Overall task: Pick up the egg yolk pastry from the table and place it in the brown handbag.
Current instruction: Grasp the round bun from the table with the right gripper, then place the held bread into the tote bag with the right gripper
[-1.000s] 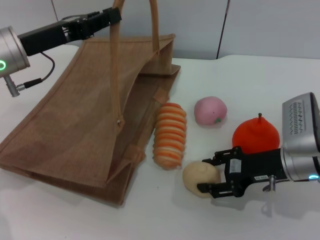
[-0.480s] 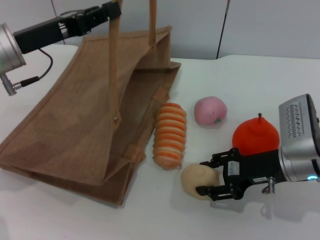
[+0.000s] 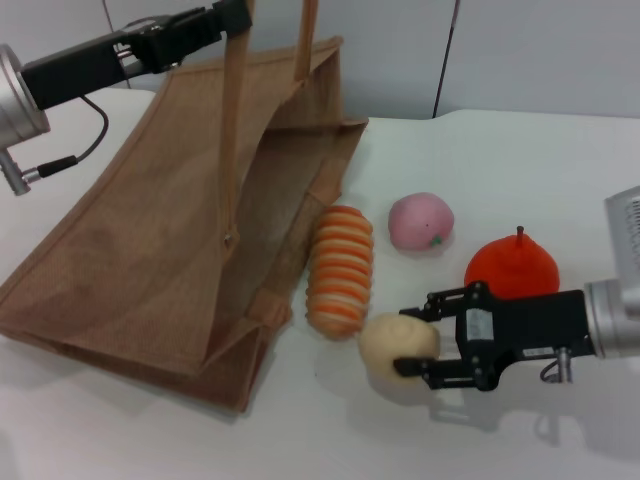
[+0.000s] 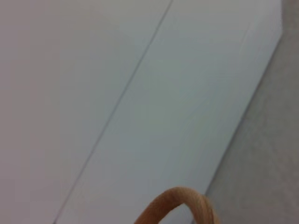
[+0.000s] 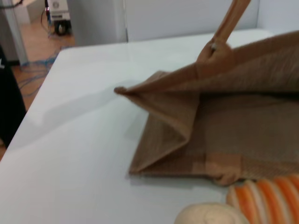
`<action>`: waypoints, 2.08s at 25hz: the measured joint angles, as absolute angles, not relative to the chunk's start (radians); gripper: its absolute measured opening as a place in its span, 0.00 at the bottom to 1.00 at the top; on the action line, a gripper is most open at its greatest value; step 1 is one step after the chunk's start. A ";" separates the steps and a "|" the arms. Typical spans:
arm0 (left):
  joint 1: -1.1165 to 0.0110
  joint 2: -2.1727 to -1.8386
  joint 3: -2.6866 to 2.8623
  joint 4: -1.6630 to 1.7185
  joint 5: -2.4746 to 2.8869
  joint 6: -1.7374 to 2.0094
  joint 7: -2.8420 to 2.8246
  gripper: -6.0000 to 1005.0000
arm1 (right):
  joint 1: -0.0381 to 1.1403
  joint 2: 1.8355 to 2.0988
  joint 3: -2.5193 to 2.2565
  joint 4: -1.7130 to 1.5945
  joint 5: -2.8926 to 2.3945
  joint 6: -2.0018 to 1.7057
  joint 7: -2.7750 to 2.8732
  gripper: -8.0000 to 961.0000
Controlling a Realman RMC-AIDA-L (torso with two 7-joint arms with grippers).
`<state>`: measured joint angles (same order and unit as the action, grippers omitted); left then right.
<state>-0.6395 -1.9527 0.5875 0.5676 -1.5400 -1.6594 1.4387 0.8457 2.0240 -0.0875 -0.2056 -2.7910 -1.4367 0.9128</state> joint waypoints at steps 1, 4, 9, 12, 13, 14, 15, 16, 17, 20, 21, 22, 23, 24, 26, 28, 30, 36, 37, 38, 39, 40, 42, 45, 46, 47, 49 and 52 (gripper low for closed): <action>-0.640 -1.953 0.588 0.568 -1.543 -1.672 1.438 0.12 | 0.841 2.024 -0.087 -0.211 -2.776 -1.451 0.902 0.62; -0.638 -1.953 0.588 0.568 -1.566 -1.710 1.434 0.12 | 0.832 2.023 -0.086 -0.222 -2.718 -1.475 0.878 0.61; -0.639 -1.953 0.588 0.568 -1.595 -1.763 1.411 0.12 | 0.844 2.025 -0.087 -0.232 -2.650 -1.478 0.873 0.61; -0.647 -1.953 0.588 0.569 -1.605 -1.808 1.398 0.12 | 0.872 2.027 -0.092 -0.219 -2.625 -1.479 0.863 0.61; -0.651 -1.953 0.588 0.569 -1.609 -1.822 1.394 0.12 | 0.881 2.027 -0.092 -0.213 -2.623 -1.478 0.861 0.61; -0.654 -1.953 0.588 0.570 -1.611 -1.830 1.392 0.12 | 0.891 2.028 -0.091 -0.203 -2.622 -1.476 0.857 0.60; -0.656 -1.953 0.588 0.570 -1.614 -1.836 1.388 0.12 | 0.900 2.028 -0.090 -0.193 -2.619 -1.472 0.851 0.60; -0.656 -1.953 0.588 0.570 -1.617 -1.840 1.386 0.12 | 0.907 2.028 -0.089 -0.185 -2.617 -1.469 0.845 0.60; -0.657 -1.953 0.588 0.570 -1.621 -1.848 1.382 0.12 | 0.915 2.029 -0.088 -0.177 -2.613 -1.465 0.835 0.60; -0.658 -1.953 0.588 0.574 -1.637 -1.879 1.375 0.12 | 0.946 2.030 -0.089 -0.141 -2.600 -1.417 0.820 0.60; -0.658 -1.953 0.587 0.575 -1.642 -1.886 1.374 0.12 | 0.958 2.030 -0.090 -0.122 -2.597 -1.381 0.818 0.60; -0.658 -1.952 0.588 0.575 -1.646 -1.891 1.374 0.12 | 0.970 2.030 -0.090 -0.102 -2.596 -1.349 0.816 0.60; -0.657 -1.951 0.587 0.575 -1.650 -1.892 1.374 0.12 | 0.981 2.030 -0.089 -0.081 -2.596 -1.307 0.812 0.60; -0.656 -1.950 0.587 0.575 -1.652 -1.893 1.373 0.12 | 0.992 2.030 -0.088 -0.061 -2.596 -1.271 0.807 0.60; -0.655 -1.950 0.588 0.575 -1.653 -1.895 1.372 0.12 | 1.004 2.031 -0.086 -0.031 -2.590 -1.218 0.789 0.60; -0.655 -1.949 0.588 0.575 -1.657 -1.903 1.371 0.12 | 1.012 2.032 -0.086 -0.004 -2.575 -1.178 0.766 0.60; -0.655 -1.946 0.587 0.572 -1.667 -1.918 1.370 0.12 | 1.016 2.033 -0.085 0.021 -2.548 -1.145 0.731 0.60; -0.650 -1.941 0.587 0.570 -1.707 -1.960 1.361 0.12 | 1.014 2.033 -0.081 0.080 -2.462 -1.048 0.636 0.60; -0.649 -1.941 0.587 0.570 -1.714 -1.967 1.359 0.12 | 1.013 2.033 -0.076 0.087 -2.455 -1.043 0.623 0.60; -0.647 -1.941 0.587 0.570 -1.719 -1.971 1.356 0.12 | 1.011 2.034 -0.067 0.094 -2.451 -1.041 0.610 0.60; -0.645 -1.940 0.588 0.569 -1.725 -1.974 1.353 0.12 | 1.010 2.034 -0.057 0.100 -2.450 -1.042 0.601 0.60; -0.643 -1.939 0.588 0.569 -1.730 -1.977 1.351 0.12 | 1.008 2.034 -0.046 0.105 -2.450 -1.043 0.591 0.60; -0.639 -1.937 0.587 0.569 -1.739 -1.982 1.349 0.12 | 1.005 2.034 -0.028 0.109 -2.450 -1.047 0.580 0.59; -0.636 -1.936 0.587 0.569 -1.744 -1.984 1.348 0.12 | 1.000 2.034 -0.013 0.113 -2.449 -1.050 0.575 0.59; -0.636 -1.936 0.587 0.569 -1.744 -1.984 1.348 0.12 | 0.998 2.034 -0.007 0.115 -2.449 -1.051 0.572 0.60; -0.634 -1.936 0.587 0.569 -1.745 -1.984 1.348 0.12 | 0.995 2.034 0.001 0.120 -2.449 -1.063 0.567 0.60; -0.630 -1.934 0.587 0.569 -1.750 -1.984 1.348 0.12 | 0.995 2.034 0.003 0.122 -2.450 -1.077 0.565 0.61; -0.625 -1.930 0.587 0.569 -1.765 -1.984 1.347 0.12 | 0.981 2.031 0.006 0.117 -2.450 -1.146 0.565 0.62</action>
<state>-0.6248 -1.9304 0.5875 0.5690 -1.7653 -1.9843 1.3474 0.9810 2.0307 0.0063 0.1168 -2.4498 -1.1461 0.5652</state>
